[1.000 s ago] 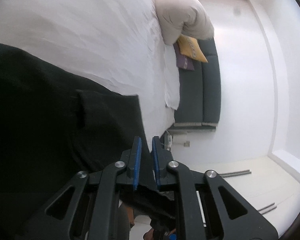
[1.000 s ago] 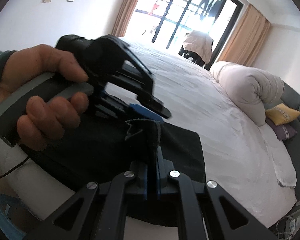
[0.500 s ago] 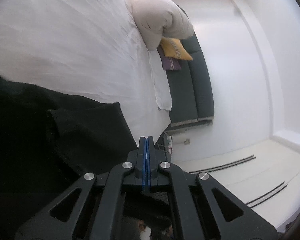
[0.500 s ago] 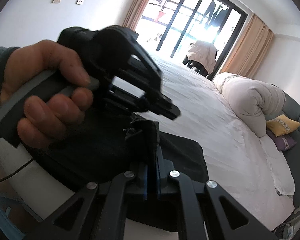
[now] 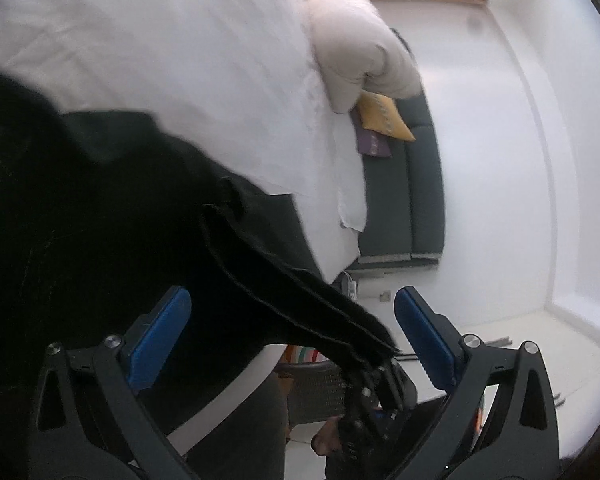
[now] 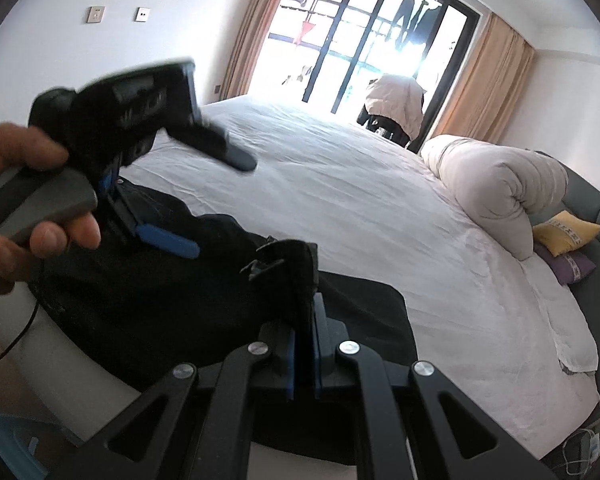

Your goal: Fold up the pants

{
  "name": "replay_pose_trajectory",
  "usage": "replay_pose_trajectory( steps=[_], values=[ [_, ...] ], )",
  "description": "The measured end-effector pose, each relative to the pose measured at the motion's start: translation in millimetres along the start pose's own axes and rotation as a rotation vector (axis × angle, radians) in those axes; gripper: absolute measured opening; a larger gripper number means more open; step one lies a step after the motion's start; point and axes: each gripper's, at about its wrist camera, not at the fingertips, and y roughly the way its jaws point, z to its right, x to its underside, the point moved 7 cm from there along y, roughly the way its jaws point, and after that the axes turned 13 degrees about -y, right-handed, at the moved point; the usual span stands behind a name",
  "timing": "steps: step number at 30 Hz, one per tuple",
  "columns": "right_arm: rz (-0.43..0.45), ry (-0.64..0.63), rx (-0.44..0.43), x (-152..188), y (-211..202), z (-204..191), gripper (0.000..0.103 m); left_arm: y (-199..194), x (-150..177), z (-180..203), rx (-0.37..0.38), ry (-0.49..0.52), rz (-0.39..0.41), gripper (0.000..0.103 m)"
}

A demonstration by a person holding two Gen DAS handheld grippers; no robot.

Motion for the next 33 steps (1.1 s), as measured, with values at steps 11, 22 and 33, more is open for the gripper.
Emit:
replay_pose_trajectory(
  steps=[11, 22, 33],
  values=[
    [0.031, -0.040, 0.009, -10.7, -8.3, -9.8, 0.007, 33.8, -5.7, -15.0, 0.088, -0.150, -0.093, 0.103],
    [0.036, -0.088, -0.004, -15.0, -10.1, -19.9, 0.007, 52.9, -24.1, -21.9, 0.187, -0.218, -0.114, 0.093],
    [0.026, -0.137, -0.044, -20.8, -7.6, -47.9, 0.007, 65.0, -28.4, -13.5, 0.094, -0.079, -0.139, 0.004]
  ],
)
